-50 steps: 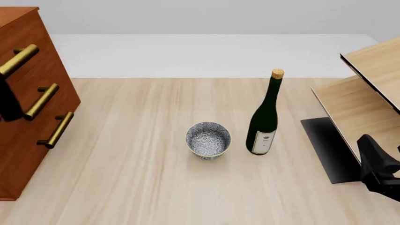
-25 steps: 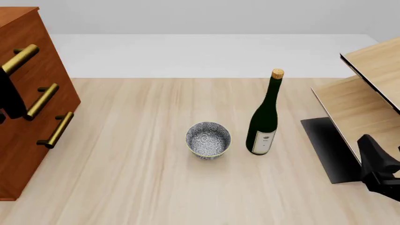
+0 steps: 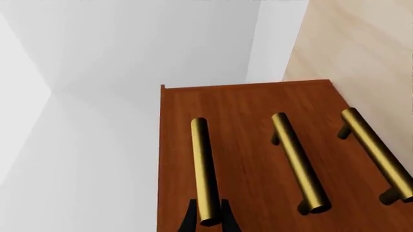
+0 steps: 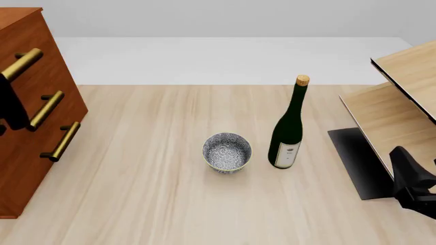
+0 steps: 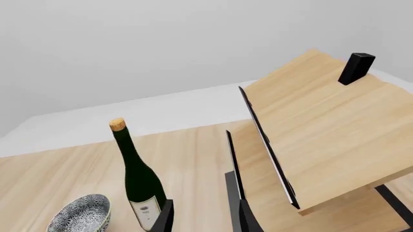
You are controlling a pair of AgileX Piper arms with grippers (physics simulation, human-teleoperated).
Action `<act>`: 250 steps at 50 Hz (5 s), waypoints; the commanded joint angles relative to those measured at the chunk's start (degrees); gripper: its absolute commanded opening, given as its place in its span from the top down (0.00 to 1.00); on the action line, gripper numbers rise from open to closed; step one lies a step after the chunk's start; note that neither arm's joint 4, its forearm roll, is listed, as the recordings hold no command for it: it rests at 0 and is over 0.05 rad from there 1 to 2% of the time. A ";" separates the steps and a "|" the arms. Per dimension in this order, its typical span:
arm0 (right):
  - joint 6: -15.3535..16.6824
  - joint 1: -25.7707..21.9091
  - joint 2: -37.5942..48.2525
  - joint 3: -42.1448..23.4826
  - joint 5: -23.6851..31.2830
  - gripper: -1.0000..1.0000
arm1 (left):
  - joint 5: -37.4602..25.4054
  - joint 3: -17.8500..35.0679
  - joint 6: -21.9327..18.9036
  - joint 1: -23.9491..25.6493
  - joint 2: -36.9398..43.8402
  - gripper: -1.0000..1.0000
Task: Close the bottom drawer of the cabinet and open the top drawer.
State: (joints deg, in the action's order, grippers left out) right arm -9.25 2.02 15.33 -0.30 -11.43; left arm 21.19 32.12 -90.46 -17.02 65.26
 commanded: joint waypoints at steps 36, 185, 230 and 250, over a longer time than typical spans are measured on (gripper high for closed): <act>-1.62 0.23 2.78 0.00 -2.07 0.00 | 0.88 2.41 -2.31 7.33 -0.63 1.00; -2.63 0.99 4.39 -0.03 -3.40 0.00 | -4.50 2.95 5.41 17.43 0.27 0.00; -4.29 1.71 6.44 -0.19 -4.91 0.00 | -14.25 10.51 11.73 22.72 -5.52 0.00; -4.33 1.80 6.97 -0.13 -5.48 0.00 | -33.06 32.66 28.46 19.56 -7.52 0.00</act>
State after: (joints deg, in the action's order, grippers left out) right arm -13.57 3.71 21.93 -0.46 -16.54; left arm -1.50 53.74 -71.29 4.42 58.68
